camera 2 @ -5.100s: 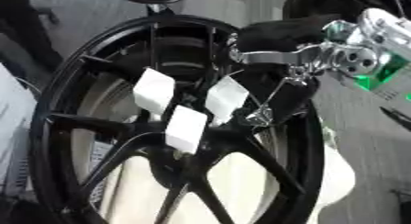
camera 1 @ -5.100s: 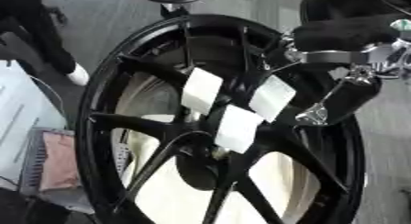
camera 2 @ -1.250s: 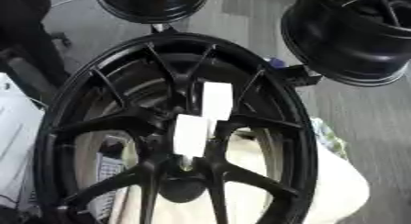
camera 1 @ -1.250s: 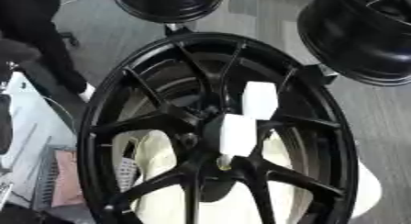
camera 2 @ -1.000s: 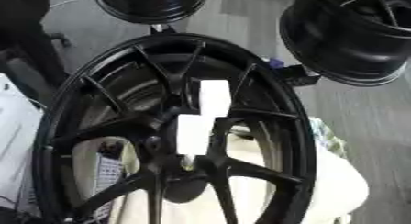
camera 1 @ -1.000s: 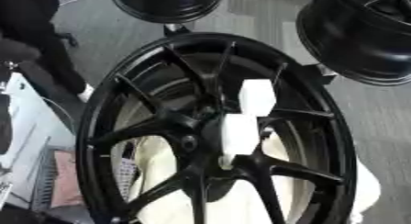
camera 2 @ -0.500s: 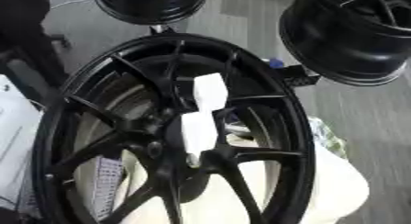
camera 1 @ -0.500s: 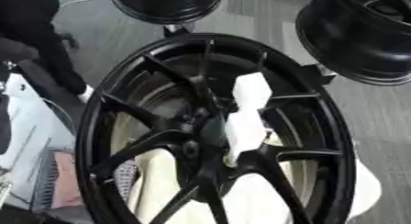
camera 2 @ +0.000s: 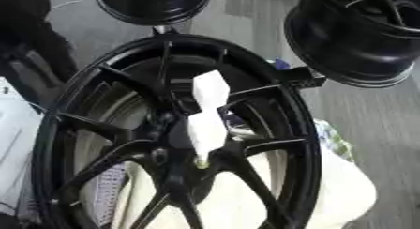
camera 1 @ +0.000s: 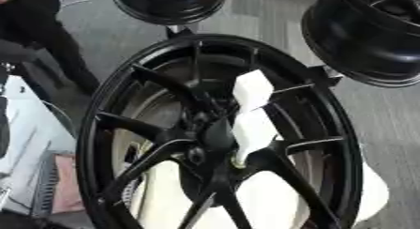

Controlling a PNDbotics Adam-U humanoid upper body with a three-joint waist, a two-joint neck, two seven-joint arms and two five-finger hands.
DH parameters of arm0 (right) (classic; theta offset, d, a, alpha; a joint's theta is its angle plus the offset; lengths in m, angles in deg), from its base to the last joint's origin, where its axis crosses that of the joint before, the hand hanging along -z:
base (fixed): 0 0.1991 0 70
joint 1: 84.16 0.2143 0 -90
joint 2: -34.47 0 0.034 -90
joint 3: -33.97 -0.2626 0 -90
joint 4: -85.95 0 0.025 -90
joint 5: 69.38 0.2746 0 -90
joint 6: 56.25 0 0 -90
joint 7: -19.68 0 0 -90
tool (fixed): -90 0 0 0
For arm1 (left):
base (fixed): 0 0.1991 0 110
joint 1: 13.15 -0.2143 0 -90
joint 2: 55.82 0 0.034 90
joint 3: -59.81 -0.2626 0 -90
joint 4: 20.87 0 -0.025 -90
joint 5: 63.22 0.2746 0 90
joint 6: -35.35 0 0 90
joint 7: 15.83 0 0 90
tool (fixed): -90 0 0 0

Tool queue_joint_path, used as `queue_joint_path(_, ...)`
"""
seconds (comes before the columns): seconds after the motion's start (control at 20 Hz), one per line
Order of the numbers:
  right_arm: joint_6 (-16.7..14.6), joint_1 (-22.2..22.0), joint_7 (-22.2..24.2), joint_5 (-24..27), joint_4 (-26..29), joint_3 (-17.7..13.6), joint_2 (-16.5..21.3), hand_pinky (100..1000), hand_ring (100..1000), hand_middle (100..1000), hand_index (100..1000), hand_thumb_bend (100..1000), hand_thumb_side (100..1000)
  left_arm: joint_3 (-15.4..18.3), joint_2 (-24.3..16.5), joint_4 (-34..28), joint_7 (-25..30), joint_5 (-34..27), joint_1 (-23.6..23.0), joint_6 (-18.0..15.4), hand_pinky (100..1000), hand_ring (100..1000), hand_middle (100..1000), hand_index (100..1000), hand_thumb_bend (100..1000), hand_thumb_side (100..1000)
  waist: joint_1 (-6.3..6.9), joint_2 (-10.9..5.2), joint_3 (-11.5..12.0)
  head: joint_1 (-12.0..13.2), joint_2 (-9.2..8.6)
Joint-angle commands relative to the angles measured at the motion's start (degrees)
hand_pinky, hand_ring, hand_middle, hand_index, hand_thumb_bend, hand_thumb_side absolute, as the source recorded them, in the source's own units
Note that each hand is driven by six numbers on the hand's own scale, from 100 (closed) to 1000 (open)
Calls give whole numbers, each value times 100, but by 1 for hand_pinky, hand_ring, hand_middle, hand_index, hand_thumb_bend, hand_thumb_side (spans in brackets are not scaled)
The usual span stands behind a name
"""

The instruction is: Pull the pin out of the wheel hub.

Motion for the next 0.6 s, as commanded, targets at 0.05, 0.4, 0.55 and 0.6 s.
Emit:
queue_joint_path(0.05, -290, 39, 400, -251, 168, 138, 317, 830, 702, 640, 753, 429, 209, 13, -56, -95, 15, -30, 80, 1, 778, 659, 616, 791, 100, 710, 25, -122, -3, -22, -80)
queue_joint_path(0.4, -978, 29, 1057, -377, 173, 497, 468, 845, 721, 650, 762, 460, 222, 2, -61, -95, 39, -61, 94, 10, 777, 660, 616, 791, 100, 708, 17, -140, 38, -33, -121)
queue_joint_path(0.55, -1273, 41, 1284, -311, 173, 674, 590, 852, 734, 661, 771, 477, 231, -4, -65, -95, 50, -76, 103, 10, 777, 660, 616, 791, 100, 706, 9, -150, 70, -55, -139)
queue_joint_path(0.6, -1360, 43, 1344, -301, 173, 731, 637, 855, 741, 669, 776, 482, 236, -7, -67, -95, 54, -81, 107, 11, 777, 660, 616, 791, 100, 706, 7, -152, 78, -62, -145)
